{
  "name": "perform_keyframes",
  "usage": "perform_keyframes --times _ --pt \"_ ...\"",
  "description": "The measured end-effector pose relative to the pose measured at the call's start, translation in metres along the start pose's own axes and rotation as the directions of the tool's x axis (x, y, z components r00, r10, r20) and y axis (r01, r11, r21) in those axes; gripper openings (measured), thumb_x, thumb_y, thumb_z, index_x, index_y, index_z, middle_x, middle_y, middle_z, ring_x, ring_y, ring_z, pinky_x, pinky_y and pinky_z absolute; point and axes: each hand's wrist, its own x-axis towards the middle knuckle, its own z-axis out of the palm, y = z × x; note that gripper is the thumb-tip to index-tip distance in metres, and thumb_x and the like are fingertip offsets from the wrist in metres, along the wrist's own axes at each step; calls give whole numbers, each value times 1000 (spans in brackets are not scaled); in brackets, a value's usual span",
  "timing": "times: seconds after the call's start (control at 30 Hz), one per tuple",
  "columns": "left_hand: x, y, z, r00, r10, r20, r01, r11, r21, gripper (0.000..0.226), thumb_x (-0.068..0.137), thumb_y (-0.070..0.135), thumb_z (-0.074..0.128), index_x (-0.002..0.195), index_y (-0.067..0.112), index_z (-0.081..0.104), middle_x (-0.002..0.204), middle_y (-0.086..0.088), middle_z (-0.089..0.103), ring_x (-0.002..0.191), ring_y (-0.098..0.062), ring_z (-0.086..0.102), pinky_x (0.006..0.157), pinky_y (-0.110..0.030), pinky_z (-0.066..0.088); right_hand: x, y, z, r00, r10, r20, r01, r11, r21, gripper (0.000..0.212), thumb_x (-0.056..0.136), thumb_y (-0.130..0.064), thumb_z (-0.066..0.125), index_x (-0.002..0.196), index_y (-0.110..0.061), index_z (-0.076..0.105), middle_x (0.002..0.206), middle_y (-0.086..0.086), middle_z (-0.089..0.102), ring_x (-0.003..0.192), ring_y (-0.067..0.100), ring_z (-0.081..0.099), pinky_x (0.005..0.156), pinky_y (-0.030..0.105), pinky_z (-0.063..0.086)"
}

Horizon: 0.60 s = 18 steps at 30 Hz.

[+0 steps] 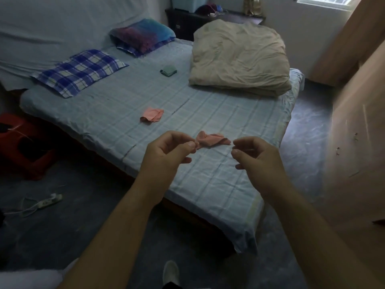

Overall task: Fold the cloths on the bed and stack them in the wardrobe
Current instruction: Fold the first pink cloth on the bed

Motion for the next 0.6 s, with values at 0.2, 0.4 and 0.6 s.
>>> perform_keyframes --times 0.2,0.4,0.6 --pt "80 -13 -12 996 -59 65 60 998 -21 14 96 9 67 88 19 73 98 -6 79 100 -23 75 86 -39 61 62 7 24 995 56 -78 -58 998 -19 14 92 -9 72 94 -24 71 90 -4 73 88 16 70 71 34 63" --pt "152 -46 -1 987 -148 55 148 989 -2 14 96 8 66 88 18 72 97 -5 79 97 -22 75 80 -33 61 127 35 31 985 127 -113 -128 992 3 17 93 -11 71 97 -27 67 94 -6 71 90 20 70 71 34 63" --pt "226 -87 35 965 -259 27 257 964 67 14 97 7 64 89 16 71 92 1 79 94 -19 74 80 -35 60 207 83 20 976 195 -98 -194 981 20 20 93 -9 69 97 -28 67 96 0 72 92 22 70 72 35 62"
